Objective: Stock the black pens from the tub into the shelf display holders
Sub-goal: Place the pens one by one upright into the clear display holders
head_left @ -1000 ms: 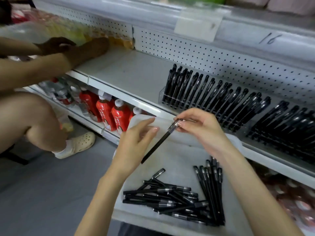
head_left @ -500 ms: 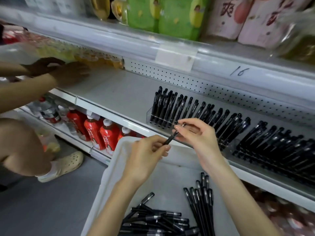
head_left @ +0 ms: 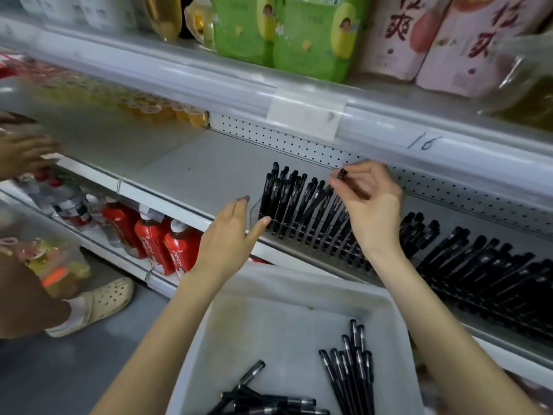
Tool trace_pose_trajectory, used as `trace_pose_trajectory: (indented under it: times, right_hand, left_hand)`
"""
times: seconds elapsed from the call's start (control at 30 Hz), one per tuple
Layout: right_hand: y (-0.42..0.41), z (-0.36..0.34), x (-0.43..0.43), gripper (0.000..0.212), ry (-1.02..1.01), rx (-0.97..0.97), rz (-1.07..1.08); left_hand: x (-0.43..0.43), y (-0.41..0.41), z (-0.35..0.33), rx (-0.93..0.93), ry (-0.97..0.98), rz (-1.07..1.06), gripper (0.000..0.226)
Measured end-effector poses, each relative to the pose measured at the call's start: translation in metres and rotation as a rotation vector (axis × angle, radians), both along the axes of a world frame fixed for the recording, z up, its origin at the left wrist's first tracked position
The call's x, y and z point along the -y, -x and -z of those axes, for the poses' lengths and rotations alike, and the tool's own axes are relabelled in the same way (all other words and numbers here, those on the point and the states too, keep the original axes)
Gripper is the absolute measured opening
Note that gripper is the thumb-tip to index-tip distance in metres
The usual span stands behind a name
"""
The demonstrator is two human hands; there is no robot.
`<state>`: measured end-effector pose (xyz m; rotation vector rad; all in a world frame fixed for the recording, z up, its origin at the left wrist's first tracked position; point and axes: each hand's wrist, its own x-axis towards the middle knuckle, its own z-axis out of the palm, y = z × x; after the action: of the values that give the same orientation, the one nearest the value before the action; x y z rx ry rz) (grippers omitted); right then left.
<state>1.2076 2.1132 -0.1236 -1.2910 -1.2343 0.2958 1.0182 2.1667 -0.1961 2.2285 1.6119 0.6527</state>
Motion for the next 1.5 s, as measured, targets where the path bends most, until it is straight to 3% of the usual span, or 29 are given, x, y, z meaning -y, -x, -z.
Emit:
trace_pose_trajectory:
  times: [0.37,0.6,1.0,1.2,1.33,1.4,1.5]
  right_hand:
    - [0.001,0.027,-0.030,0.018,0.025,0.112,-0.042]
    - [-0.001,0.039,-0.037,0.016,0.006,0.459,-0.039]
    - [0.000,0.041,-0.038,0.021,-0.005,0.722,0.002]
    - [0.002,0.031,-0.017,0.029,0.053,0.576,0.071]
    - [0.010,0.044,0.026,0.018,0.049,0.409,0.002]
    - [0.020,0.069,0.050,0.011,0.204,0.303,-0.110]
    - [0.039,0.118,0.079,0.011,0.637,0.233,-0.327]
  left_hand:
    - [-0.024,-0.004,0.030,-0.061,0.113,0.043,0.073]
    - [-0.025,-0.003,0.036,-0.033,0.117,0.041,0.072]
    - [-0.024,-0.003,0.031,-0.042,0.087,0.047,0.072]
    - [-0.005,0.008,0.017,-0.093,-0.009,0.000,0.074]
    - [0.035,0.032,0.012,0.064,0.075,-0.067,0.070]
    - [0.061,0.048,0.016,0.184,0.119,-0.091,0.072]
    - [0.093,0.064,0.028,0.268,0.192,-0.143,0.074]
